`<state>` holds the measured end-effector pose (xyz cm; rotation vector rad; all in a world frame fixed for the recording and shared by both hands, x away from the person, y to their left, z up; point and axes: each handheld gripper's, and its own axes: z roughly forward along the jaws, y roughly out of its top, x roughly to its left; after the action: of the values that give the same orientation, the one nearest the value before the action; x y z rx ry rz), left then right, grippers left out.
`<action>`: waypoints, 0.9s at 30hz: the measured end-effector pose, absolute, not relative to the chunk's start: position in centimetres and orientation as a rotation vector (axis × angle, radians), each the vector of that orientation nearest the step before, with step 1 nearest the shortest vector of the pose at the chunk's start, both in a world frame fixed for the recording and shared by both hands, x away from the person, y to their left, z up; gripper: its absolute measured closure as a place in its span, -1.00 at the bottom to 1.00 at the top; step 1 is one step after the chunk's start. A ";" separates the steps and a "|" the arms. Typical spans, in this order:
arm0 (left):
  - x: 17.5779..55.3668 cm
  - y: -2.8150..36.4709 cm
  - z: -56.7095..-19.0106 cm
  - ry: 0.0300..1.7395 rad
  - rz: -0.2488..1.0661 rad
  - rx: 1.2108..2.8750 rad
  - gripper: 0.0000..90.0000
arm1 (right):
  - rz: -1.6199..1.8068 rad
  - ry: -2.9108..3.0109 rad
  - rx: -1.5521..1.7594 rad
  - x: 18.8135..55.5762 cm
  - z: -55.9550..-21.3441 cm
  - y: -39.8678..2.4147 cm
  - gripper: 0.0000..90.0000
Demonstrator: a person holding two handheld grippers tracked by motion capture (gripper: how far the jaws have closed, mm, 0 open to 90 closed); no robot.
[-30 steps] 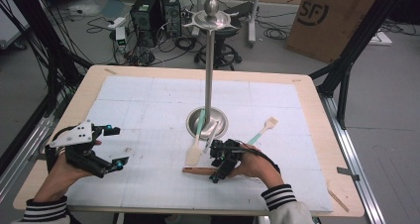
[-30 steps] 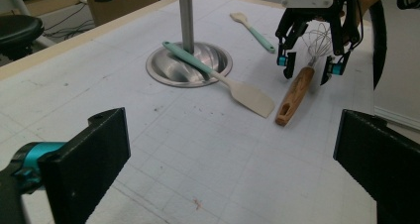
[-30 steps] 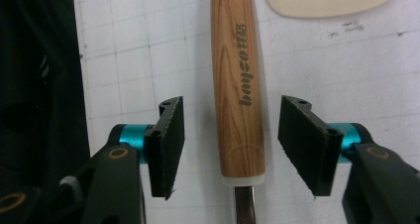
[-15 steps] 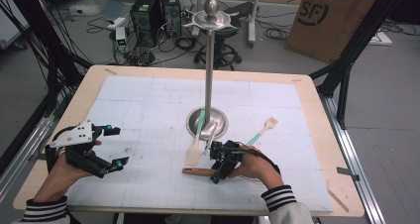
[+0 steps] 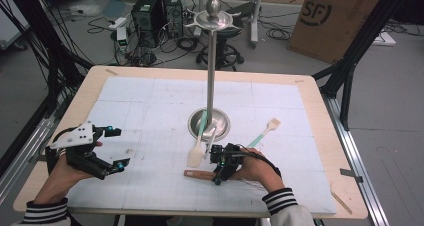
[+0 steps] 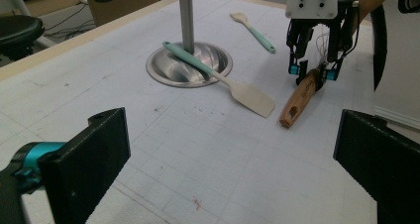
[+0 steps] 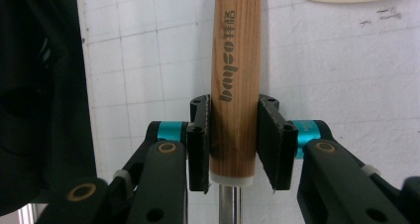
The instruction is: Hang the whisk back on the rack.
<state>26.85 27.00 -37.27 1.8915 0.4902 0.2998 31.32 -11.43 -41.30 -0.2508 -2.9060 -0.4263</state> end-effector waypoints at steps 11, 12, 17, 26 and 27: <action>26.8 26.9 -37.2 0.484 0.299 1.894 -0.96 | -0.411 -2.930 -0.264 31.0 -41.2 -11.2 0.55; 26.8 26.9 -37.2 0.484 0.299 1.895 -0.96 | -0.410 -2.929 -0.268 31.0 -41.2 -11.3 0.56; 26.9 26.8 -37.3 0.490 0.295 1.895 -0.96 | -0.420 -2.942 -0.270 31.0 -41.1 -11.3 0.56; 26.9 26.9 -37.5 0.497 0.294 1.897 -0.96 | -0.550 -2.929 -0.278 31.2 -39.9 -12.5 0.56; 26.9 26.9 -37.5 0.498 0.294 1.895 -0.96 | -0.578 -2.926 -0.277 31.2 -39.6 -12.7 0.56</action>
<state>26.94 26.86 -37.47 1.8955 0.4981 0.2936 31.24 -12.72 -39.65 -0.2770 -2.9256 -0.5781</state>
